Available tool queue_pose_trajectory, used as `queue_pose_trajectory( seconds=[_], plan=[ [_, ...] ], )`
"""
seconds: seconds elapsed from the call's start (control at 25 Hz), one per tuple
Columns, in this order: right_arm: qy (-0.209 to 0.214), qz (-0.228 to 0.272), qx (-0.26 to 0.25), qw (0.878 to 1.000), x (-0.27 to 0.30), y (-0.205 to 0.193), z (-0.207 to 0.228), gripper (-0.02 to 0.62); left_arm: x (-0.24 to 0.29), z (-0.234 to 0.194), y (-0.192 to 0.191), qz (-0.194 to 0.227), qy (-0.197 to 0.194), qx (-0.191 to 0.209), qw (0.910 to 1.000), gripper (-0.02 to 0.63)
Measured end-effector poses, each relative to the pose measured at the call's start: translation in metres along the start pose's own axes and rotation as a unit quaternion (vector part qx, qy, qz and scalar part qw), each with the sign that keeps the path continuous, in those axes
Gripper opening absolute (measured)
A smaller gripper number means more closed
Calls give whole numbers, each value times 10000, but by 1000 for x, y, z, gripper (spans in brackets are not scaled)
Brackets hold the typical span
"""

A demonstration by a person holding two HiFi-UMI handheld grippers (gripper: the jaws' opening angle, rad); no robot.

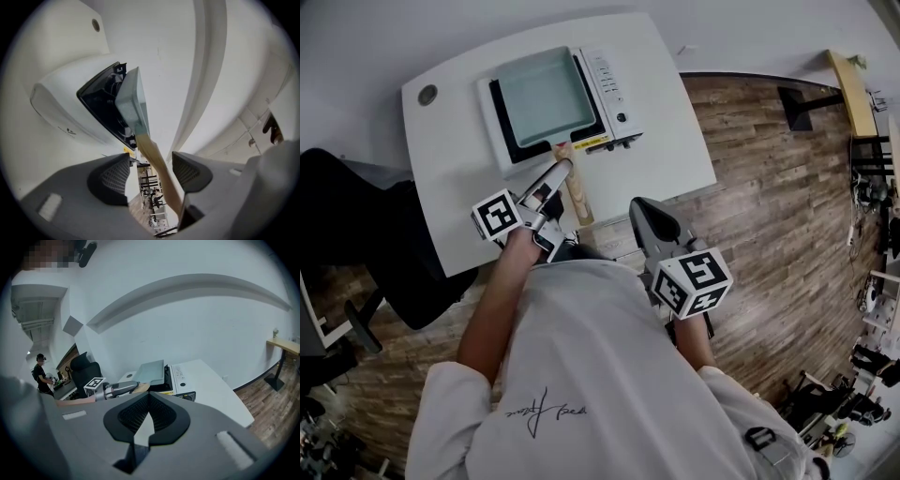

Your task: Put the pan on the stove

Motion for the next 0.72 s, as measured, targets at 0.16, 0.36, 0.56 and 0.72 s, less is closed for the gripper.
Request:
queue_pose_trajectory(
  seconds=[0.16, 0.36, 0.56, 0.72],
  plan=[
    [33, 7, -23, 10000, 1, 0, -2, -4, -16, 6, 6, 83, 141, 308, 9994, 307],
    [100, 73, -70, 9999, 3, 4, -3, -3, -35, 17, 13, 182, 565, 900, 9942, 307],
    [67, 166, -100, 9998, 1, 11, 0, -3, -49, 38, 19, 265, 861, 1532, 9841, 288],
    [-11, 245, -106, 9996, -4, 16, 7, -3, -61, 58, 19, 367, 973, 1994, 9744, 238]
  ],
)
Point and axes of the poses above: the fingertips, and each gripper's own axes: x forward along the fingers, z to its right, y out of its top, the point moved 5 cm from there along -x, backward along the fingers, and after that the axes turned 14 degrees about -z, right-handed, at the moved point
